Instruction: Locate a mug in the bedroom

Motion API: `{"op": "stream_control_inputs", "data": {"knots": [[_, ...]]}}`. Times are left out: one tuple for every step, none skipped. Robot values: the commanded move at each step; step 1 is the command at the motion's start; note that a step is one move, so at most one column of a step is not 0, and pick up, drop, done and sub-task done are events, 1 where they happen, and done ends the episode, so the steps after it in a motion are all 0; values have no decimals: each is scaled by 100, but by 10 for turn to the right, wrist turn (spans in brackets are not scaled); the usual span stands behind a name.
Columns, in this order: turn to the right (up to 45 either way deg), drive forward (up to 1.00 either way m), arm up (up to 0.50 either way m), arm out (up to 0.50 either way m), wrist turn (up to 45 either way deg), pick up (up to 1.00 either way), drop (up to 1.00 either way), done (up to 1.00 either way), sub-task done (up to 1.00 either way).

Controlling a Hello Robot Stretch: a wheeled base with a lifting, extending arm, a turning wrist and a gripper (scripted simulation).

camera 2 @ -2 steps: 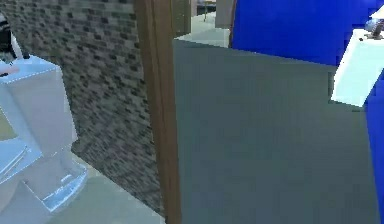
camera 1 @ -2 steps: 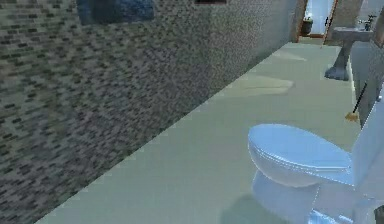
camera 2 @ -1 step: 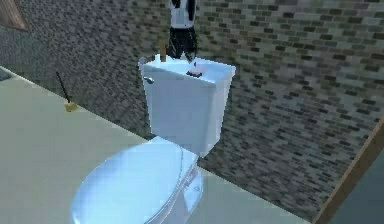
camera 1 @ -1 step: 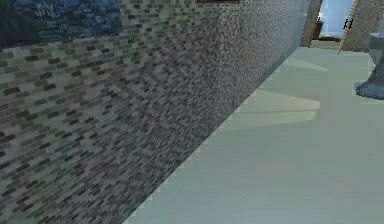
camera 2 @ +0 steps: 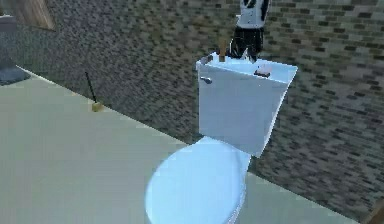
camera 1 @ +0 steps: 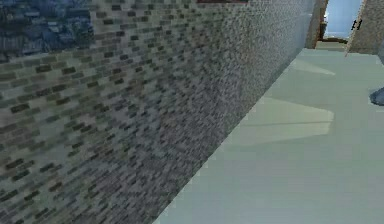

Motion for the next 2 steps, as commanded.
{"op": "stream_control_inputs", "data": {"knots": [[330, 0, 0, 0, 0, 0, 0, 0, 0], [0, 60, 0, 0, 0, 0, 0, 0, 0]]}}
